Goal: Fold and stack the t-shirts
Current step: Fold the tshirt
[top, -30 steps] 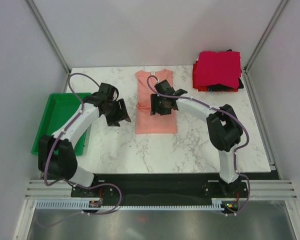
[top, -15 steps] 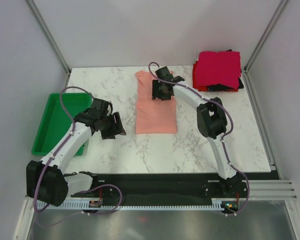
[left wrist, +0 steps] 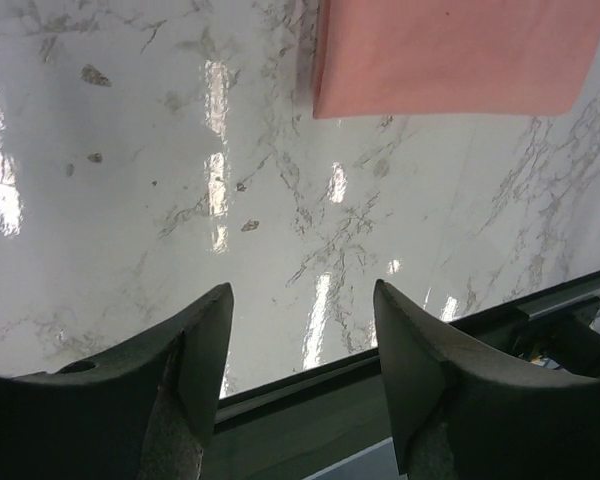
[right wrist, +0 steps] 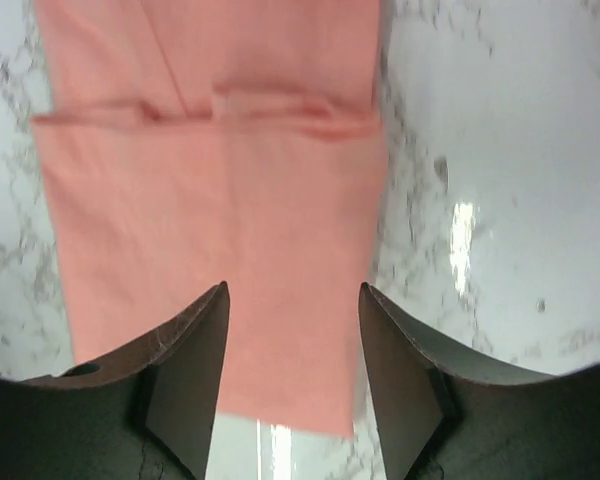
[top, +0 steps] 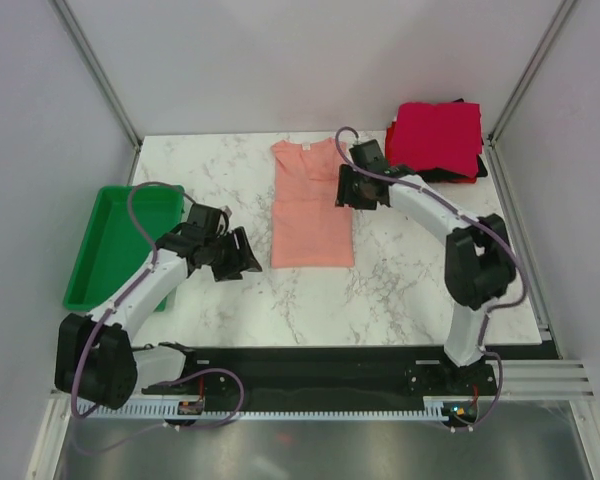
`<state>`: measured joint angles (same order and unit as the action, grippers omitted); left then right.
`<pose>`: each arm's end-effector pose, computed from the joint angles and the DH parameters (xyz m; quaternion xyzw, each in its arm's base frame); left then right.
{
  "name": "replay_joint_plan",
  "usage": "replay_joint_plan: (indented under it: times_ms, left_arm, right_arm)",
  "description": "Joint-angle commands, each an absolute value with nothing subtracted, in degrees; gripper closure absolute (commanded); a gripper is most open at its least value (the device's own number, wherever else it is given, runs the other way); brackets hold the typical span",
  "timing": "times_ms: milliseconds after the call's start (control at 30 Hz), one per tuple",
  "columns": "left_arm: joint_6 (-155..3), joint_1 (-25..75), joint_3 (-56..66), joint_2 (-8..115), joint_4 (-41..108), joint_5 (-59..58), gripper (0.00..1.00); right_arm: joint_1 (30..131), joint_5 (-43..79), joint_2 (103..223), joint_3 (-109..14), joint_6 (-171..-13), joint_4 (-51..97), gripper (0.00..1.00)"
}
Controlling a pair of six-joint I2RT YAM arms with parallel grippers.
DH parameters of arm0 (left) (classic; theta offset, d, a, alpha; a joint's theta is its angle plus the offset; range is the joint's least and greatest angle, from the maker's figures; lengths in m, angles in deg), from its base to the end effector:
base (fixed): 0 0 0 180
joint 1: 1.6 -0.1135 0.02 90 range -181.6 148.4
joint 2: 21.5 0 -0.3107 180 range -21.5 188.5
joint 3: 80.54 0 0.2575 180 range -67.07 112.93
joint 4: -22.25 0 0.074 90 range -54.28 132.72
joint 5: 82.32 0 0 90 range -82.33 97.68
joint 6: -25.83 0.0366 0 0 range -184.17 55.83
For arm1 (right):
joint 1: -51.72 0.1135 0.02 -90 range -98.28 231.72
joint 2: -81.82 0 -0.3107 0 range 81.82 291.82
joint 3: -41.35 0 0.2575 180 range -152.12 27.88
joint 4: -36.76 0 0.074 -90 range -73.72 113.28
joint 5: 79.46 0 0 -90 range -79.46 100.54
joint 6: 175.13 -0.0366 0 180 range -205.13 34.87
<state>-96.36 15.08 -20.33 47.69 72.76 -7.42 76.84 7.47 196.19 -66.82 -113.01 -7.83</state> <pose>0.2075 -0.0721 0.2695 -0.0948 0.9523 -0.2233 0.1850 0.4301 0.1995 0.2831 0.0317 0.9412 0.1271 0.3114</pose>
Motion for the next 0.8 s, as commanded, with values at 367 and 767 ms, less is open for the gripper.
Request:
replay_joint_plan:
  times_ms: [367,767]
  left_arm:
    - [-102.8,16.2,-22.6,62.5,48.9,-14.2,0.39]
    - [-104.8,16.8,-23.8,70.7,42.8,-13.8,0.41]
  right_arm:
    - [74.3,21.6,171.8,-21.6,-118.4,11.4,0.46]
    - [73.6,26.7,177.4,-19.1,-119.6,18.5,0.49]
